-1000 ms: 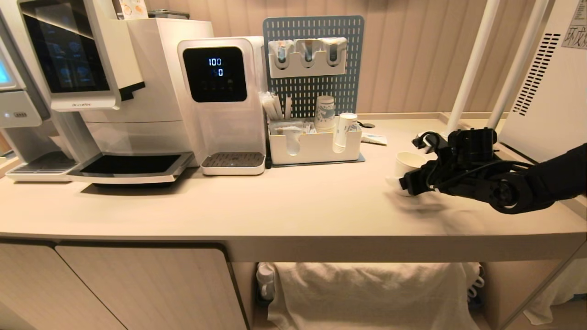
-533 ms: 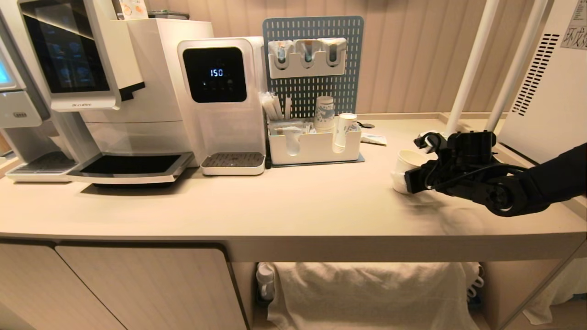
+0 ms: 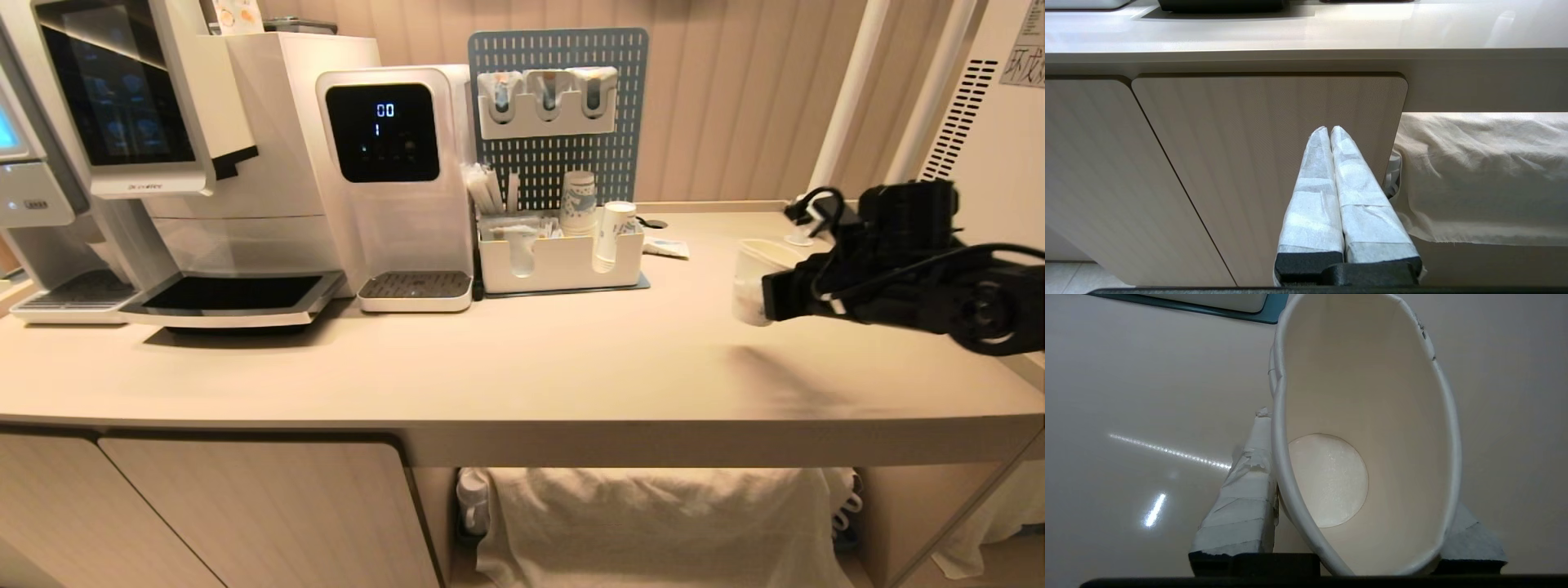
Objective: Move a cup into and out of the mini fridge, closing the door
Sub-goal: Put the paper cup in the freezer
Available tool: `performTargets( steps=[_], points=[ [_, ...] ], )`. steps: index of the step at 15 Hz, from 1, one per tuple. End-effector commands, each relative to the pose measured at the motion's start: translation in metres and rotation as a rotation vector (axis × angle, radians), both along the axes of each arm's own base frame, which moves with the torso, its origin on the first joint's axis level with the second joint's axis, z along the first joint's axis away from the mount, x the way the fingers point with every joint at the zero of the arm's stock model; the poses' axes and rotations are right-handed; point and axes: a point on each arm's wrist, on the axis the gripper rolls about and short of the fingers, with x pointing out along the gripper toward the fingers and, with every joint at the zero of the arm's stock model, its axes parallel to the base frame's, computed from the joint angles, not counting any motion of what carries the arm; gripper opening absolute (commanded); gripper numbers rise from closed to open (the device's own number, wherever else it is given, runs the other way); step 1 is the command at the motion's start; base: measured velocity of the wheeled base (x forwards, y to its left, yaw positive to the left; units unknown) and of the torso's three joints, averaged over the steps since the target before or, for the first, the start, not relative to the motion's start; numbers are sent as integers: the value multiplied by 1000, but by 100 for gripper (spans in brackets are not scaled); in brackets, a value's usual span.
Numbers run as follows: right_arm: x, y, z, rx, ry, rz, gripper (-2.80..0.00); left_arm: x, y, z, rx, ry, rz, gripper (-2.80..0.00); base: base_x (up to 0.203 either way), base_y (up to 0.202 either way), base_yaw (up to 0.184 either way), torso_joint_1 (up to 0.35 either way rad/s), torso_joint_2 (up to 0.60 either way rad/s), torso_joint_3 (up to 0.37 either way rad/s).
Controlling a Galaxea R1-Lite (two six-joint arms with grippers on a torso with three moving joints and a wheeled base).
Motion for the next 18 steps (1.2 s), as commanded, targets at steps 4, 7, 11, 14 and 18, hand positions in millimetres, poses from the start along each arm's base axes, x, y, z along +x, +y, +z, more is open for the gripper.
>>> performTargets(
  steps=[4,7,11,14,18],
  points=[
    [-160,-22,110,73,-1,-159,-280,0,0,0,0,1,0,-280,0,0,0,0,0,0],
    [-253,-32,102,98,-60,-217,-280,0,0,0,0,1,0,-280,0,0,0,0,0,0],
    [-329,-36,-13,23,-47,-237,-280,0,0,0,0,1,0,-280,0,0,0,0,0,0],
    [-359,-36,-78,-14,-126,-213,-280,0,0,0,0,1,0,-280,0,0,0,0,0,0],
    [-380,-35,-106,20,-287,-164,-280,0,0,0,-1,1,0,-280,0,0,0,0,0,0]
  ],
)
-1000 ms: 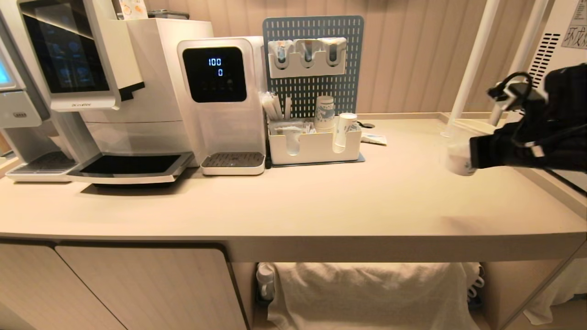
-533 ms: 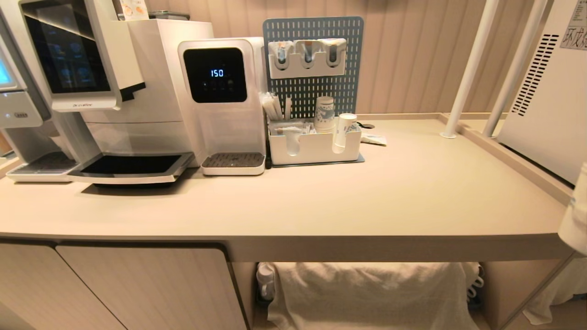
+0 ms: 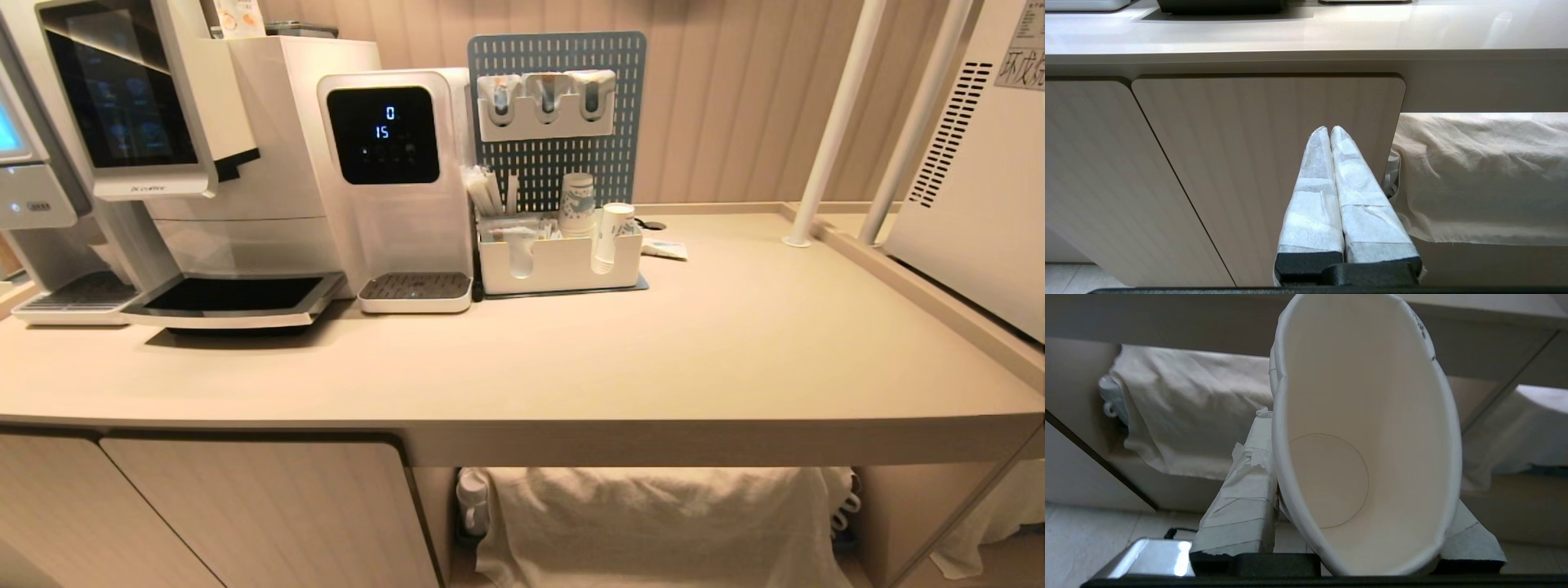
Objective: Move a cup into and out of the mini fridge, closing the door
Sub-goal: Put the paper cup in the freezer
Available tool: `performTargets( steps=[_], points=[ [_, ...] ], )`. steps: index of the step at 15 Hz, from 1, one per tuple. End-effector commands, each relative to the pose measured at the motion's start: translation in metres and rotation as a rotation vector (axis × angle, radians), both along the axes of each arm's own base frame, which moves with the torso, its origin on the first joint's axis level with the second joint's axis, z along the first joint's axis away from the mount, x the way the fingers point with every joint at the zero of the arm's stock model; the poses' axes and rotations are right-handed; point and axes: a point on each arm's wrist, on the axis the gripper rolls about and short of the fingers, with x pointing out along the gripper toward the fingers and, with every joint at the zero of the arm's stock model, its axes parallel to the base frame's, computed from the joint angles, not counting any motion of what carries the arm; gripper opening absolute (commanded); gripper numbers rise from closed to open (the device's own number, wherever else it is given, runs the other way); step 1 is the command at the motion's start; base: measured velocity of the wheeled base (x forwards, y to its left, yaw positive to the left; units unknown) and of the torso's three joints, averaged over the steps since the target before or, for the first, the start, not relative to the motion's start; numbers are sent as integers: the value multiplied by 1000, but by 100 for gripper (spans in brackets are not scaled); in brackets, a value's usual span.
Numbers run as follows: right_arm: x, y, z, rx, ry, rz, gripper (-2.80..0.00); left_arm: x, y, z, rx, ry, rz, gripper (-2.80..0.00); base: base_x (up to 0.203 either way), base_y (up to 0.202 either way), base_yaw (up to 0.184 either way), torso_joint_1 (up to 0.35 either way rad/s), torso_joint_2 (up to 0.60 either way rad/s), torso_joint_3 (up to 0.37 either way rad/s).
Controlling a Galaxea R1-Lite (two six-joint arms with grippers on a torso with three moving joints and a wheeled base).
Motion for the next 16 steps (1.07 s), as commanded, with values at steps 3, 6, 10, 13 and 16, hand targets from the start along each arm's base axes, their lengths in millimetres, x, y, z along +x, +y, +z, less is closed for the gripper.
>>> performTargets(
  steps=[3,6,10,13,16],
  points=[
    [-14,0,-19,48,-282,6,-280,0,0,0,0,1,0,-280,0,0,0,0,0,0],
    [-13,0,-22,68,-254,4,-280,0,0,0,0,1,0,-280,0,0,0,0,0,0],
    [-13,0,-22,80,-250,-7,-280,0,0,0,-1,1,0,-280,0,0,0,0,0,0],
    [-13,0,-22,82,-249,-7,-280,0,0,0,6,4,1,-280,0,0,0,0,0,0],
    [-13,0,-22,82,-249,-7,-280,0,0,-1,47,14,3,-280,0,0,0,0,0,0]
  ],
)
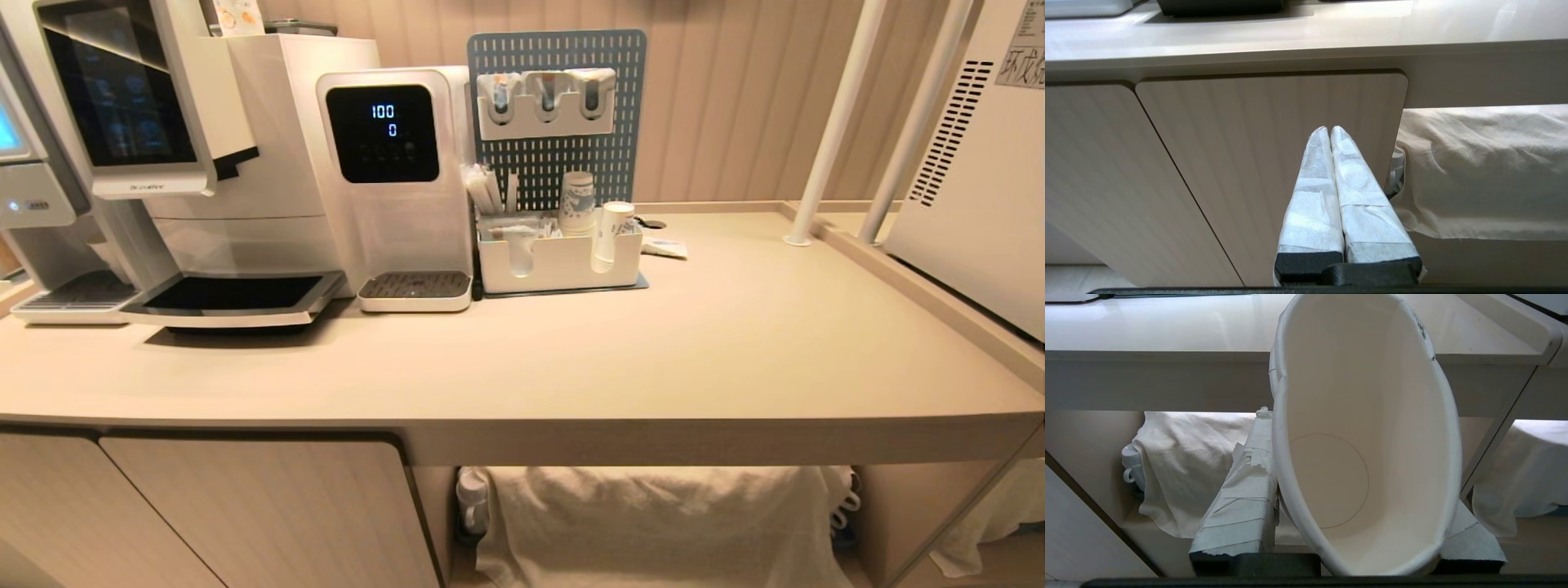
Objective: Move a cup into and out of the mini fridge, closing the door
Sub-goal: Put the paper cup in the freezer
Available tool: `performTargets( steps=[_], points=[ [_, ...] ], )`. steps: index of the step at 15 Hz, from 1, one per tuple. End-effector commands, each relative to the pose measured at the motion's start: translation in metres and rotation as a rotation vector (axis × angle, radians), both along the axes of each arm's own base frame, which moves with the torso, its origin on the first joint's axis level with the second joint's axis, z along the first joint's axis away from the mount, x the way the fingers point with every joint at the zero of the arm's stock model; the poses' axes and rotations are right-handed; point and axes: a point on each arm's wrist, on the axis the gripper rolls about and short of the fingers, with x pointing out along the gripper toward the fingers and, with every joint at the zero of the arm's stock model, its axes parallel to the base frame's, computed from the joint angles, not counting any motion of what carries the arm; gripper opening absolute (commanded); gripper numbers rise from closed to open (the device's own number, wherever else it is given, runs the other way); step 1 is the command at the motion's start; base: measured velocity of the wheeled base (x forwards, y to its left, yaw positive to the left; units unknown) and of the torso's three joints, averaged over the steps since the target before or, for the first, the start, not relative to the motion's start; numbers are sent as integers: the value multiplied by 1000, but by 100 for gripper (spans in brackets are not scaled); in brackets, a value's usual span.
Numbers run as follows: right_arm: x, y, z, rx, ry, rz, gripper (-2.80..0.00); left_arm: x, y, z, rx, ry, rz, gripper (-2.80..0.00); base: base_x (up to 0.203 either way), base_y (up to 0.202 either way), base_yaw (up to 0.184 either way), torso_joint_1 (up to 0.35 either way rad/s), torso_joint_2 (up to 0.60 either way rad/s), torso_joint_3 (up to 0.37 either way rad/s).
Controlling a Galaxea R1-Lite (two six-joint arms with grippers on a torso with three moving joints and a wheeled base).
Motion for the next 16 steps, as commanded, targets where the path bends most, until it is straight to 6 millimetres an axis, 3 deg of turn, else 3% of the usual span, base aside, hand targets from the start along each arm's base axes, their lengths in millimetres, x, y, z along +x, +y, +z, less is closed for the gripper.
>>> performTargets(
  steps=[1,4,16],
  points=[
    [0,0,0,-1,2,2,-280,0,0,0,27,8,-6,-280,0,0,0,0,0,0],
    [0,0,0,-2,2,1,-280,0,0,-1,29,8,-6,-280,0,-78,3,3,3,2],
    [0,0,0,-1,-1,2,-280,0,0,0,-12,2,2,-280,0,-194,0,4,3,3]
  ],
)
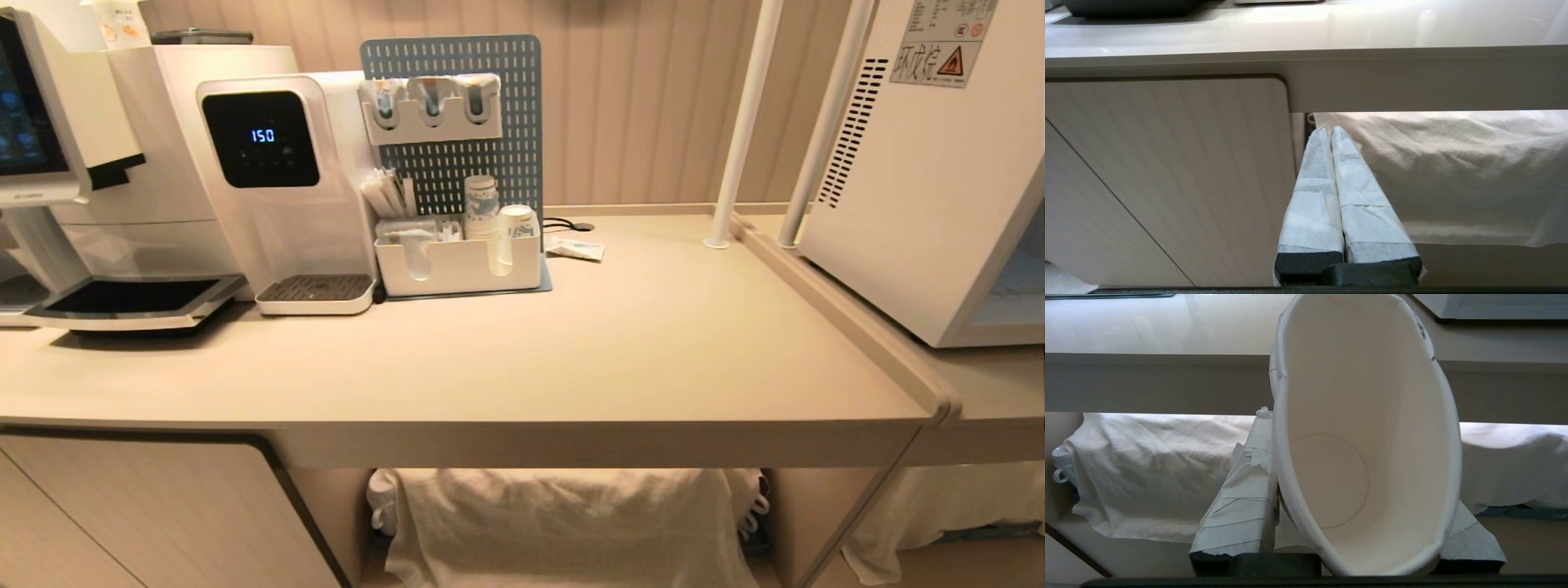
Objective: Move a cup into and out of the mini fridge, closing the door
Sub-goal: Put the paper cup in the freezer
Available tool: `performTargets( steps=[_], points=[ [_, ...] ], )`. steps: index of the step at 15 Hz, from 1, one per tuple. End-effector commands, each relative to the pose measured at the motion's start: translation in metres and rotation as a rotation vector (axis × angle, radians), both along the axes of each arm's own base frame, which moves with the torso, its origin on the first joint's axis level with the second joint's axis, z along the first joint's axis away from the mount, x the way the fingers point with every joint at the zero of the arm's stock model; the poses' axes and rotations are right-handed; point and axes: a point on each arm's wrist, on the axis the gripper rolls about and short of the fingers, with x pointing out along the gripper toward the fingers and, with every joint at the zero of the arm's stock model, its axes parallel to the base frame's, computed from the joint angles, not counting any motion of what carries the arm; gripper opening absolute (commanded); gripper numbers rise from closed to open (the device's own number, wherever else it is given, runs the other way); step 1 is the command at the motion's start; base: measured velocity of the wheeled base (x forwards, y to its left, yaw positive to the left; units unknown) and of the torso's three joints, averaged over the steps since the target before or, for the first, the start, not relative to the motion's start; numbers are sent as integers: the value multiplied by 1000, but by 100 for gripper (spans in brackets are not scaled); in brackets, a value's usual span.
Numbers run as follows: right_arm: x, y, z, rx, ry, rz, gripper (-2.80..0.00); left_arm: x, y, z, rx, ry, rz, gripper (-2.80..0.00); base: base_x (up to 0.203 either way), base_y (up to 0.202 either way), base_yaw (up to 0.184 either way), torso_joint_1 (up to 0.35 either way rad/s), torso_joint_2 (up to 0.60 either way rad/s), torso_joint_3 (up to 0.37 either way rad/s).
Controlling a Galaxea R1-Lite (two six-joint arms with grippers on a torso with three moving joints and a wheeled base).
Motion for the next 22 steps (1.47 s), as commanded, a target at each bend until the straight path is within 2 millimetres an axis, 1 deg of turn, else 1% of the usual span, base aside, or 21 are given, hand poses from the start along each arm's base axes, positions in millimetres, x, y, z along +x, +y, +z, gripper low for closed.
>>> performTargets(
  steps=[1,22],
  points=[
    [0,0,0,5,1,-1,-280,0,0,0,0,0,0,-280,0,-195,3,1,0,7],
    [0,0,0,4,1,-1,-280,0,0,0,-6,-2,2,-280,0,-195,1,2,3,2]
  ],
)
